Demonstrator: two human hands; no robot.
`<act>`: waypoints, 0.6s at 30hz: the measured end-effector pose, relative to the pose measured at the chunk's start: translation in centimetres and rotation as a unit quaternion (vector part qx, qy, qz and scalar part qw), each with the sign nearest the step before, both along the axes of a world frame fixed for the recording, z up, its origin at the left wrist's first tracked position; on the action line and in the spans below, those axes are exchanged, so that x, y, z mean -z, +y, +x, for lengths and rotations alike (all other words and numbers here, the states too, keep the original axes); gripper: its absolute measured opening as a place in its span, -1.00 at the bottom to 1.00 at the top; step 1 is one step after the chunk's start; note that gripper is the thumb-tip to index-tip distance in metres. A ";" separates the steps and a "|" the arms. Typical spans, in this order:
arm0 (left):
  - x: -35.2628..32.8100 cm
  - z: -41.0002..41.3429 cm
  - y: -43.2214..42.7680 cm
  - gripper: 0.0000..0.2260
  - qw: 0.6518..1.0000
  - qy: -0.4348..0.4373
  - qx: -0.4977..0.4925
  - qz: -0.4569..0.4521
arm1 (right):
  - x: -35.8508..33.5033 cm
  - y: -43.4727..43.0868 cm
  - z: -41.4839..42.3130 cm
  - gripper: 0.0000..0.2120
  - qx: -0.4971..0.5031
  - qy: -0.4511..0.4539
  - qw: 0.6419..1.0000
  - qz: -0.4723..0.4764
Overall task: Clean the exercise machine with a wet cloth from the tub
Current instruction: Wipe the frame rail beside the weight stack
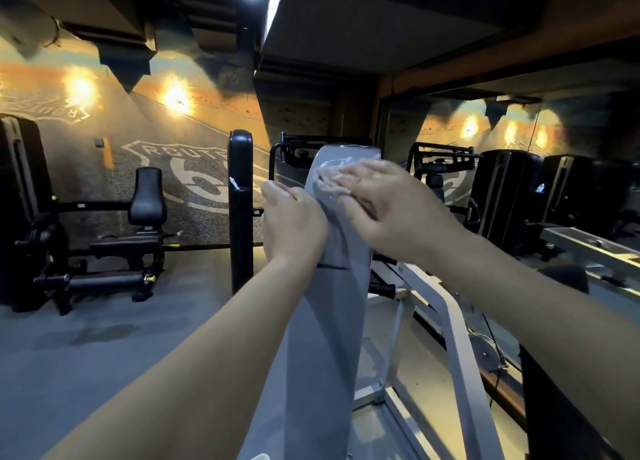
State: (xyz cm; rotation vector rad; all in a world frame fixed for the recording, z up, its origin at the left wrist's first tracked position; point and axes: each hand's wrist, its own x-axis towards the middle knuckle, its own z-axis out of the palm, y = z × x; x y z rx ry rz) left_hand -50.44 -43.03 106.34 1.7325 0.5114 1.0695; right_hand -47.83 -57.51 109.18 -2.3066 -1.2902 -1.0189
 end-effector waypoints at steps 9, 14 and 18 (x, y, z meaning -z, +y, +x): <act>0.0 -0.8 0.0 -0.89 0.999 -0.013 0.031 -0.020 | -6.7 0.0 0.6 -0.73 -0.015 0.126 0.985 0.119; -0.2 -1.0 0.0 -0.89 0.999 -0.005 0.033 -0.014 | -8.9 1.3 3.7 -0.81 0.065 0.266 0.955 0.114; -0.2 -1.0 -0.1 -0.89 1.000 -0.009 0.015 -0.002 | -8.1 1.2 4.2 -0.72 0.079 0.200 0.972 0.096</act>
